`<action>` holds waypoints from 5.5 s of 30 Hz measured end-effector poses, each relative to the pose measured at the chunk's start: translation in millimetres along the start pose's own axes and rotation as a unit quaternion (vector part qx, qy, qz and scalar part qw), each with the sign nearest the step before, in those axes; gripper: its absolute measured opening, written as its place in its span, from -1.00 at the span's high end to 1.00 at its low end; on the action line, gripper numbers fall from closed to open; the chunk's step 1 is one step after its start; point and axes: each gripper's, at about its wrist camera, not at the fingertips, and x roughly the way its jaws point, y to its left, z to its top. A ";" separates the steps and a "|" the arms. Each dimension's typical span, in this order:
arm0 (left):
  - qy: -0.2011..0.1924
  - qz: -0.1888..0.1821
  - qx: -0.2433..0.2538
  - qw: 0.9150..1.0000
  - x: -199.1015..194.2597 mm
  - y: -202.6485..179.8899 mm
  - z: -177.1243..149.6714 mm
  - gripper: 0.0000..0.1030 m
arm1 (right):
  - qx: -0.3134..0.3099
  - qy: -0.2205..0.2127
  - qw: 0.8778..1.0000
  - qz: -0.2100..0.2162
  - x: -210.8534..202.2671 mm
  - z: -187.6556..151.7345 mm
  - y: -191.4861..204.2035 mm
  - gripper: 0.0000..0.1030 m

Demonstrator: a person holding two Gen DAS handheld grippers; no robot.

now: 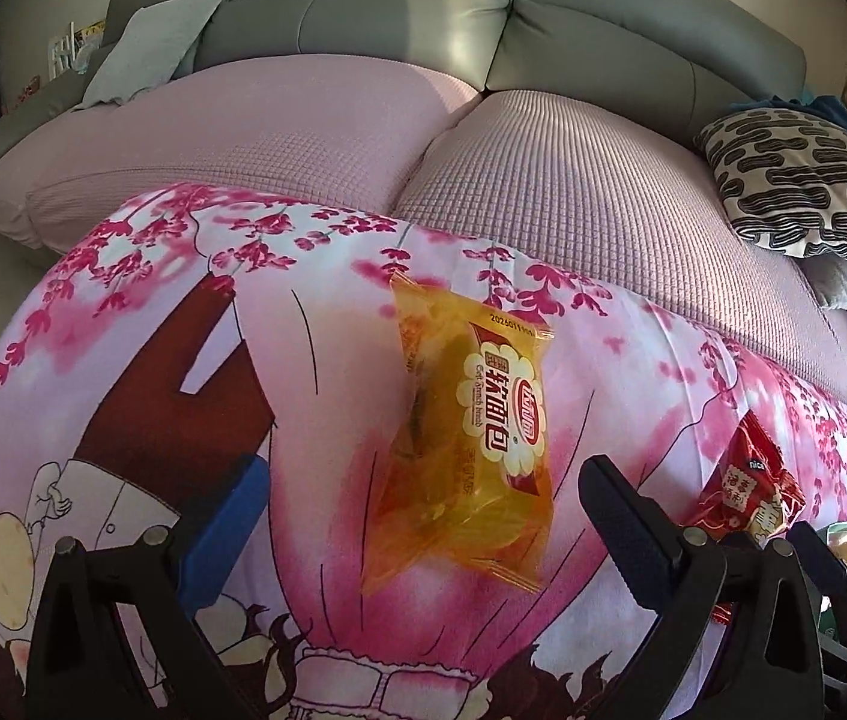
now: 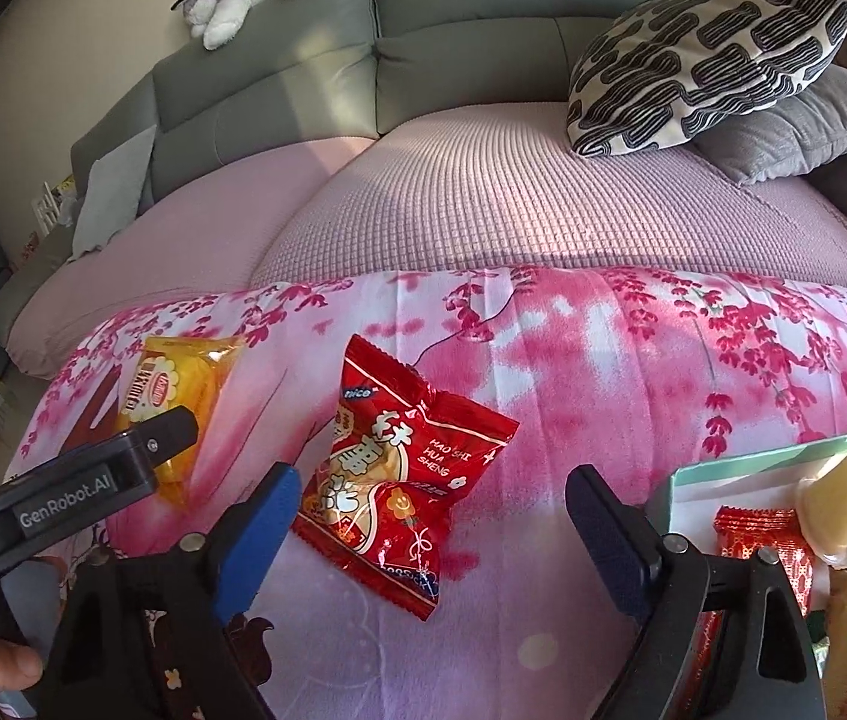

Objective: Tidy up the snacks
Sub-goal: 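Grasp the yellow bread pack with left gripper while right grasps red pastry pack, then carry the yellow bread pack and red pastry pack over the tray, then lower both packs into the tray and open both grippers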

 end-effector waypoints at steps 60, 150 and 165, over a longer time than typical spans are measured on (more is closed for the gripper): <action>-0.037 -0.074 -0.046 0.995 -71.3 -21.1 -35.2 0.21 | 0.024 -0.023 0.998 0.055 -71.7 -18.4 -13.4 0.07; 0.044 -0.179 0.173 0.968 -142.3 -239.8 -190.2 0.07 | 0.180 -0.015 0.979 -0.095 -202.9 -113.3 -222.1 -0.09; 0.034 -0.119 0.179 0.976 -164.9 -224.8 -190.1 -0.58 | 0.176 -0.013 0.979 -0.104 -214.0 -119.8 -221.6 -1.00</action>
